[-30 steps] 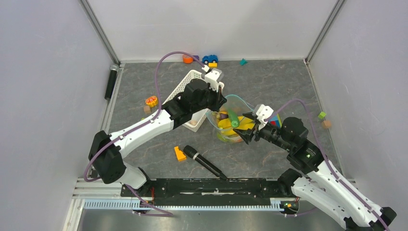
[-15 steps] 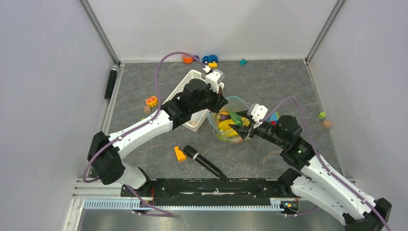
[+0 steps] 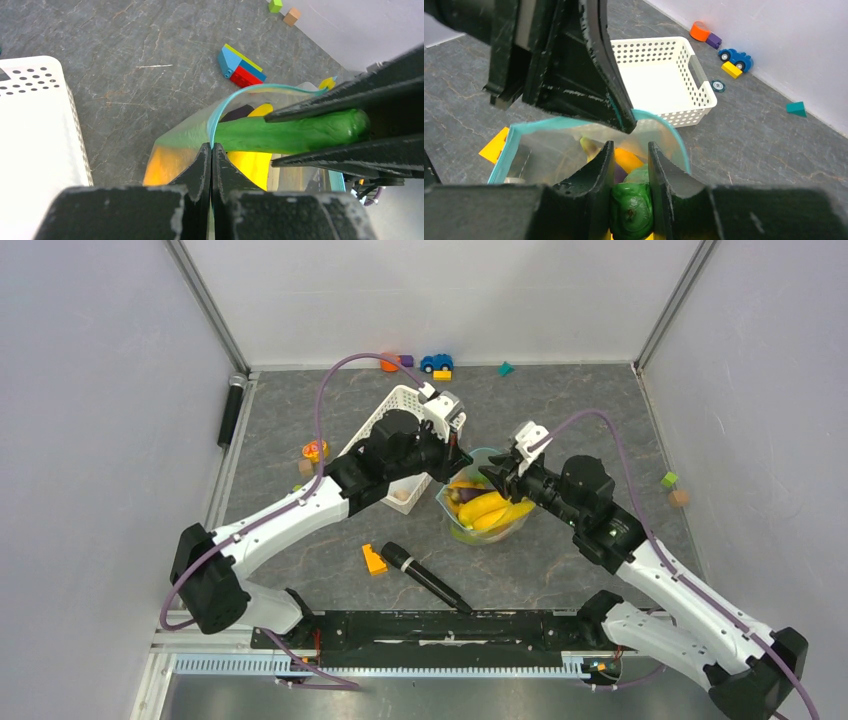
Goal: Place the food in the zip-top bag and seal the zipper
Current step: Adjust the fake vegetable in the zipper food storage bag.
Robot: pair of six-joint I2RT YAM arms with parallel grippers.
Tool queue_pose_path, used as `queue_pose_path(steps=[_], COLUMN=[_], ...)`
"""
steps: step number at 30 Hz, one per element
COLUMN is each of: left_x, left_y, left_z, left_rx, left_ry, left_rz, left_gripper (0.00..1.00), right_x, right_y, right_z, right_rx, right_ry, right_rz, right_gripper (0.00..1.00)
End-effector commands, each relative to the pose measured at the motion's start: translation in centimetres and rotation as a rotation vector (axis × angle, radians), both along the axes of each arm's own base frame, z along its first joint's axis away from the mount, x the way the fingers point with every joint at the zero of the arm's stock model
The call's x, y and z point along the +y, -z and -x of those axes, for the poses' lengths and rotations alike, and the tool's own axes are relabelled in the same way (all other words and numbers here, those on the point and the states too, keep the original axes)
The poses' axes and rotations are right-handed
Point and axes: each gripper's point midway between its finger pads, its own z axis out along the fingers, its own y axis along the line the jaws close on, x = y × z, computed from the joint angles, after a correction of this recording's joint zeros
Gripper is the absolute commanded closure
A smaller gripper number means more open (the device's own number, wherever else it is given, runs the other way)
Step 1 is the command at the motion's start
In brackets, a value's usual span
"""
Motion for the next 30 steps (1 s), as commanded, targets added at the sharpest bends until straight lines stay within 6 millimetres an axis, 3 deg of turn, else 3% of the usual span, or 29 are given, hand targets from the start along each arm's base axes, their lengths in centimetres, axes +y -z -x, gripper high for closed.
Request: queue_pose_path(steps=[1, 4, 7, 11, 24, 27, 29, 30], left_x=[-0.1, 0.0, 0.3, 0.9, 0.6, 0.5, 0.4, 0.4], left_y=[-4.5, -4.9, -5.5, -6.1, -6.3, -6.1, -6.0, -5.8], left_z=[0.6, 0.4, 0.1, 0.2, 0.6, 0.5, 0.2, 0.0], left_rx=[-0.125, -0.115, -0.107, -0.106, -0.088, -0.084, -0.085, -0.080], left_ry=[0.054, 0.031, -0.004, -0.030, -0.016, -0.018, -0.025, -0.032], left_rz=[0.094, 0.107, 0.126, 0.145, 0.177, 0.175, 0.171, 0.164], left_gripper=[0.98, 0.98, 0.98, 0.98, 0.98, 0.98, 0.98, 0.98], right_x=[1.1, 2.0, 1.4, 1.4, -1.3, -1.7, -2.1, -2.2], right_y=[-0.9, 1.2, 4.0, 7.1, 16.7, 17.6, 17.1, 16.1], right_z=[0.3, 0.4, -0.4, 0.2, 0.1, 0.2, -0.1, -0.5], right_rx=[0.066, 0.119, 0.187, 0.233, 0.417, 0.438, 0.428, 0.408], right_ry=[-0.045, -0.098, -0.037, -0.044, 0.107, 0.119, 0.149, 0.169], right_rz=[0.008, 0.096, 0.202, 0.298, 0.522, 0.548, 0.554, 0.541], right_gripper=[1.00, 1.00, 1.00, 1.00, 1.00, 1.00, 0.99, 0.91])
